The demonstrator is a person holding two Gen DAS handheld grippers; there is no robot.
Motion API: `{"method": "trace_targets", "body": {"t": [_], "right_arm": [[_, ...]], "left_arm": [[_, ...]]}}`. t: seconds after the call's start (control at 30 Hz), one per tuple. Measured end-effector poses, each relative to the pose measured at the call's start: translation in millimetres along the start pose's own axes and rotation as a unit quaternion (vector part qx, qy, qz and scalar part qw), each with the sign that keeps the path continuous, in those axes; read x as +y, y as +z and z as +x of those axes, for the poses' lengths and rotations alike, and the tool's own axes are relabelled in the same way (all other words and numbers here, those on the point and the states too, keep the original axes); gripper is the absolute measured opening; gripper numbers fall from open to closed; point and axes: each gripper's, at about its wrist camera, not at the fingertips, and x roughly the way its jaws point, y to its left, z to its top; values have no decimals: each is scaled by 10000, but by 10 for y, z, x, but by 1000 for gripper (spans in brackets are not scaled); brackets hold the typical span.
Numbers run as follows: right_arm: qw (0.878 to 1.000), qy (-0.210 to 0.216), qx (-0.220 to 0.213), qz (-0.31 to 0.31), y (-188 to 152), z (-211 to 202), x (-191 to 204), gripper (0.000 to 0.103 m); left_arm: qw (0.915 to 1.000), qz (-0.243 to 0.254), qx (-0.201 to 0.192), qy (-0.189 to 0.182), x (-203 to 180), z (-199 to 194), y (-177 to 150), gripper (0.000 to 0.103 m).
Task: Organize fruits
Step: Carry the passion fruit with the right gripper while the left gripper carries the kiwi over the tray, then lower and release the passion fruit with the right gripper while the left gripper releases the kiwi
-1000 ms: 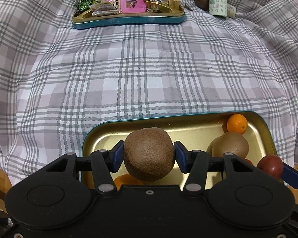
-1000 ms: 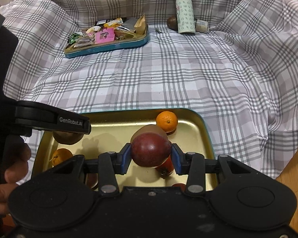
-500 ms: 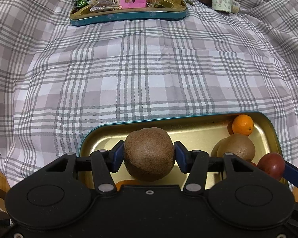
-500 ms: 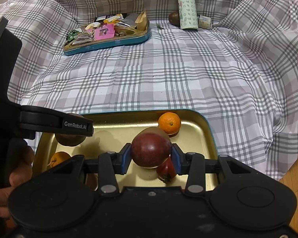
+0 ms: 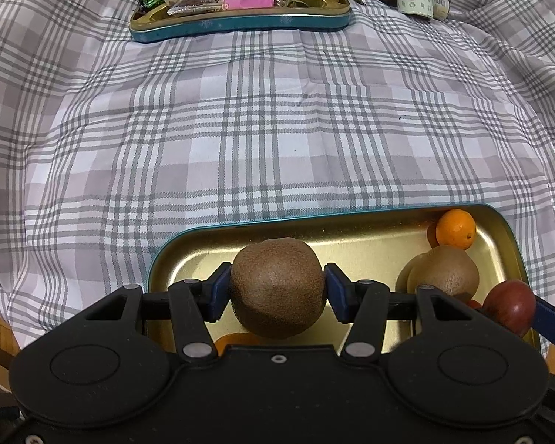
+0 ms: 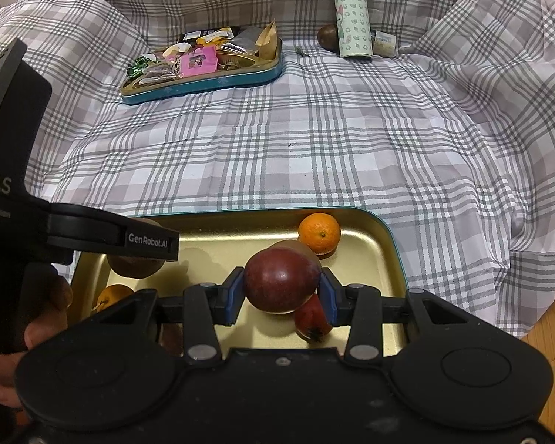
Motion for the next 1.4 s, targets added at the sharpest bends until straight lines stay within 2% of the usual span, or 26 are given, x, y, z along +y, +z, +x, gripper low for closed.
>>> {"method": "trace_targets", "body": {"t": [0.2,0.33,0.53,0.83,1.1,1.4], "right_arm": [[10000,15,8,-1,2,1,-3,43],[10000,37,8,-28,4,-3,10,43],[10000,53,-30,-64,-4,-26,12,43],[9997,175,-30,-172,-51,-60,58,43],[9988,438,150,-175,-90,-46,83,43],[9985,380,273,-276,-145,-1,137,43]], "left_arm": [[9996,39,-271,78,-24,-99,44,57],[9995,51,-295,58,-36,-128,71,57],[9988,111,-357,323,-19,-197,10,57],[9980,-61,-431,454,110,-365,-167,57],[9973,-116,-402,608,162,-431,-391,57],[9957,-214,-460,773,187,-515,-548,57]]}}
